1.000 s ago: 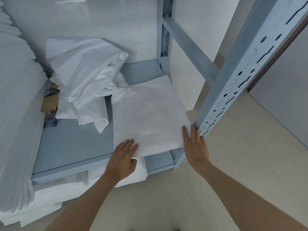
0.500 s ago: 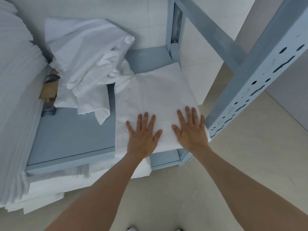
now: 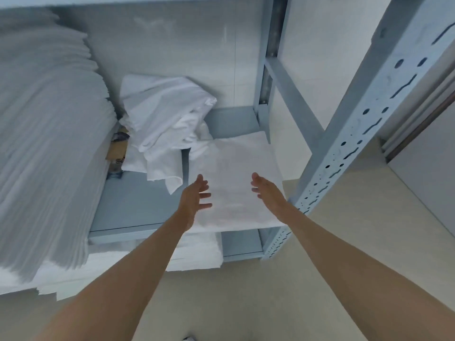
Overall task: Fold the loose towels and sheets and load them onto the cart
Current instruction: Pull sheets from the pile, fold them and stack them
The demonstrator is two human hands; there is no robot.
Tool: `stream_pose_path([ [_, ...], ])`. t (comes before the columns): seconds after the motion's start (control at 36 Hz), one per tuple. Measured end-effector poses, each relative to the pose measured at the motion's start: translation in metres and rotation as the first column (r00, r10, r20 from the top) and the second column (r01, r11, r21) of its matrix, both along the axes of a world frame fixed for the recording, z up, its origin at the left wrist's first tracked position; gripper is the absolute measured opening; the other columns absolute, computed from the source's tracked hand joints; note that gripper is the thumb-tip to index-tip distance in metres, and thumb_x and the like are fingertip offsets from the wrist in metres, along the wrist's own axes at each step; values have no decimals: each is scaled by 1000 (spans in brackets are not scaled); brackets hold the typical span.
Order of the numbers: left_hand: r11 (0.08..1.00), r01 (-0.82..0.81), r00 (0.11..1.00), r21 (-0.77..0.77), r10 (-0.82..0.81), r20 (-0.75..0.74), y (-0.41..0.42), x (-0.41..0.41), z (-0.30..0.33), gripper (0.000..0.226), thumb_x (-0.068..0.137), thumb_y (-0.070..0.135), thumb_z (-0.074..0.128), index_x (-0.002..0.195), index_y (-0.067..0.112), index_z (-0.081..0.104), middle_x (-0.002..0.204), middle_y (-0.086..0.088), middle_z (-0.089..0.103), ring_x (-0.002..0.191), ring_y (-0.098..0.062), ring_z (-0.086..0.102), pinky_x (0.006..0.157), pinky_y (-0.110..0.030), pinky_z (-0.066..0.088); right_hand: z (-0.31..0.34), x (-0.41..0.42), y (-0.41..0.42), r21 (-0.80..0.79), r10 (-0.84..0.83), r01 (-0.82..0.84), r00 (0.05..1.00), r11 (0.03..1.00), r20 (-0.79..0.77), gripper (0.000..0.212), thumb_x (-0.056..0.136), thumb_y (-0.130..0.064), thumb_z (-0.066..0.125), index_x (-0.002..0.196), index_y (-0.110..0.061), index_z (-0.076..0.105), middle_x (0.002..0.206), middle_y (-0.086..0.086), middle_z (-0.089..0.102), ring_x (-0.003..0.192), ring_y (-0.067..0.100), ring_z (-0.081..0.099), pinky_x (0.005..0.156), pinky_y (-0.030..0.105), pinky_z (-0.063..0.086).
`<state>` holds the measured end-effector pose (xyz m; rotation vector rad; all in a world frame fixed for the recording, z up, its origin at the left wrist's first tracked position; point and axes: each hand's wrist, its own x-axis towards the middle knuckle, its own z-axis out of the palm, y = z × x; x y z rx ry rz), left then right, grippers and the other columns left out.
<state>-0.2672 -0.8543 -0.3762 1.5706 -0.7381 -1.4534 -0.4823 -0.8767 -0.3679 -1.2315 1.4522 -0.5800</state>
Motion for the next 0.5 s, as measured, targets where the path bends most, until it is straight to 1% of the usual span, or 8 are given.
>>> stream_pose_path([
  [0.03,999,-48,998,-1,48,-45,6,4,13,45,101,43,50,121,5,64,122,-9,64,110,-32,64,92,-50,56,13,4,3,42,-33,29,994,999,102,56,104,-44,37,147,-8,43,149,12,47,133,28,49,118,44,28],
  [0.06,997,-83,995,-5,82,-62,12,8,24,42,101,42,52,110,5,68,115,-10,68,103,-33,67,86,-49,59,23,8,6,71,-46,35,985,997,166,54,104,-43,40,143,-5,48,144,15,52,129,30,52,116,42,32],
  [0.11,993,-116,992,-12,115,-50,23,18,48,39,100,40,54,97,5,71,105,-11,71,93,-32,70,75,-44,61,43,18,11,85,-19,0,975,996,221,52,102,-41,43,135,-3,54,139,18,55,126,33,54,111,41,34],
  [0.17,992,-123,992,-24,122,-24,33,29,72,39,100,40,54,94,5,71,100,-12,73,88,-30,70,69,-39,61,66,29,15,80,24,-44,970,996,240,52,102,-42,43,135,-3,55,139,18,55,127,33,54,112,43,34],
  [0.25,987,-150,989,-65,151,9,43,47,106,37,100,38,54,98,4,69,98,-14,73,85,-28,70,75,-40,61,100,46,17,39,77,-89,968,995,238,56,102,-46,41,137,-5,53,137,13,56,125,30,54,114,45,35],
  [0.36,975,-188,977,-122,199,81,54,68,137,32,101,34,54,96,6,69,95,-14,75,83,-28,70,80,-44,58,130,70,16,-38,156,-151,970,988,185,57,101,-51,41,132,-7,59,130,9,62,118,25,59,107,42,43],
  [0.42,968,-207,968,-139,223,115,59,79,147,30,101,31,54,95,6,69,92,-13,75,83,-28,70,77,-42,59,140,80,15,-68,189,-180,968,981,163,55,101,-52,42,127,-8,62,126,7,65,113,24,61,103,40,46],
  [0.5,960,-239,955,-144,259,144,67,93,151,27,101,28,55,95,4,68,90,-15,74,80,-29,70,72,-38,59,146,92,14,-86,243,-233,961,969,129,52,101,-51,43,123,-9,64,122,5,66,111,23,62,100,40,47],
])
